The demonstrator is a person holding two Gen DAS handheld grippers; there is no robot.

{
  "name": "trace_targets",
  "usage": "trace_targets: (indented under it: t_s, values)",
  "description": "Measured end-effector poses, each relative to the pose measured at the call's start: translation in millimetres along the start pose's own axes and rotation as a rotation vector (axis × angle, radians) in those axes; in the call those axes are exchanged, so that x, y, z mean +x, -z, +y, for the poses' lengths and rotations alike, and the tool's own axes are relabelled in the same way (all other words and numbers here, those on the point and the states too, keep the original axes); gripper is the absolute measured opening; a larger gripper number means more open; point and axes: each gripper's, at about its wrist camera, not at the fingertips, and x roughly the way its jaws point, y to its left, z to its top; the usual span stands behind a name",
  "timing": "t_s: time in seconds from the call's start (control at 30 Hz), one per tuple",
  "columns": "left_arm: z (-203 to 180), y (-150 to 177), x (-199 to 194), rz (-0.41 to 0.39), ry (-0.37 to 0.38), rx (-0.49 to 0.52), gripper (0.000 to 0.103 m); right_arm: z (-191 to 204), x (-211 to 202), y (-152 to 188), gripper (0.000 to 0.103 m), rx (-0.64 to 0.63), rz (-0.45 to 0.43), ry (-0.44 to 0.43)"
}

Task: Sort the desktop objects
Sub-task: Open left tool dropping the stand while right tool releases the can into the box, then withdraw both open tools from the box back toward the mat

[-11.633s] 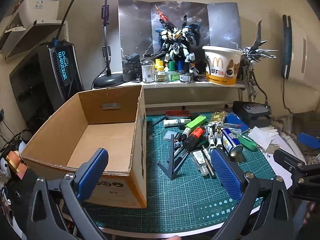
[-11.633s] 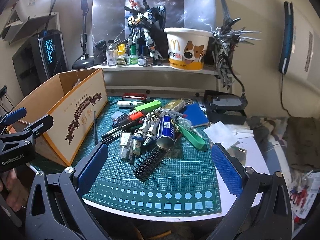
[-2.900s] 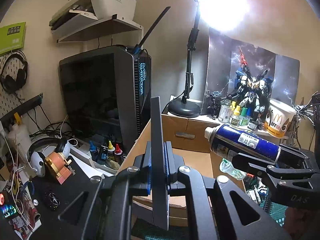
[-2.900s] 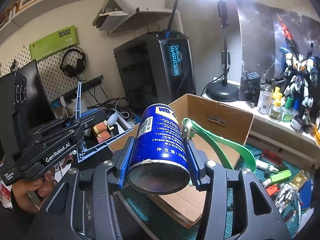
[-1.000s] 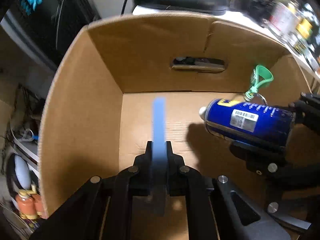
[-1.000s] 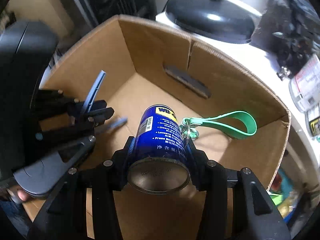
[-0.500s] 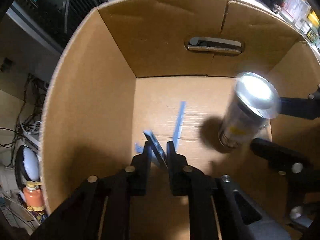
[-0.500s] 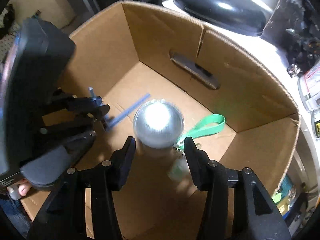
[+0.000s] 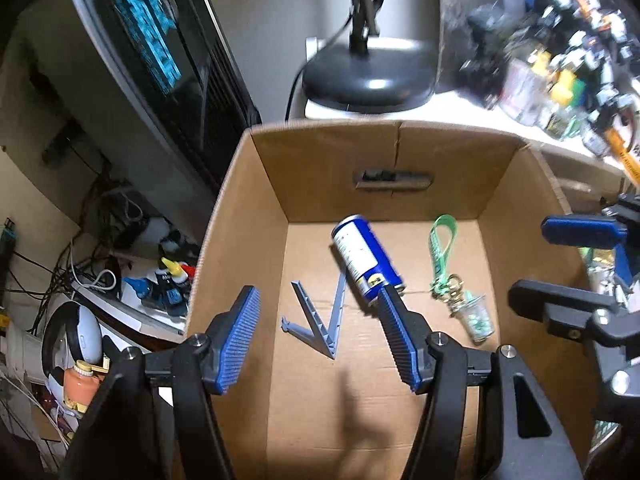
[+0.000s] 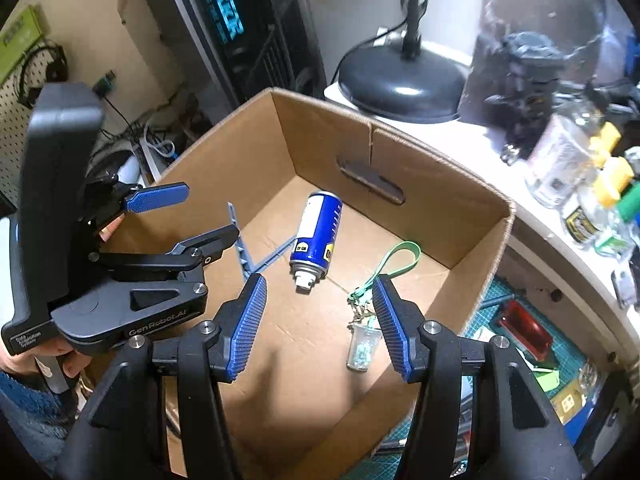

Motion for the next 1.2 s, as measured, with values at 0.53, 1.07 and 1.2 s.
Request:
trace_targets:
  t_s: [0.53,1.07,1.2]
  values:
    - [8,4,-64,-0.234,0.007,0.008,0.062,43,-85,16,0.053,-0.046,-0.191,0.027]
    - [-11,47,-143,-0.433,-0.05,-0.002,0.062,76,-169,69,0.058,-0.074,-0.373,0.068]
    - [-14,63,-159,-0.505,-0.085,-0.017,0.078,81,-185,87,0.059,-0.078,-0.48,0.076]
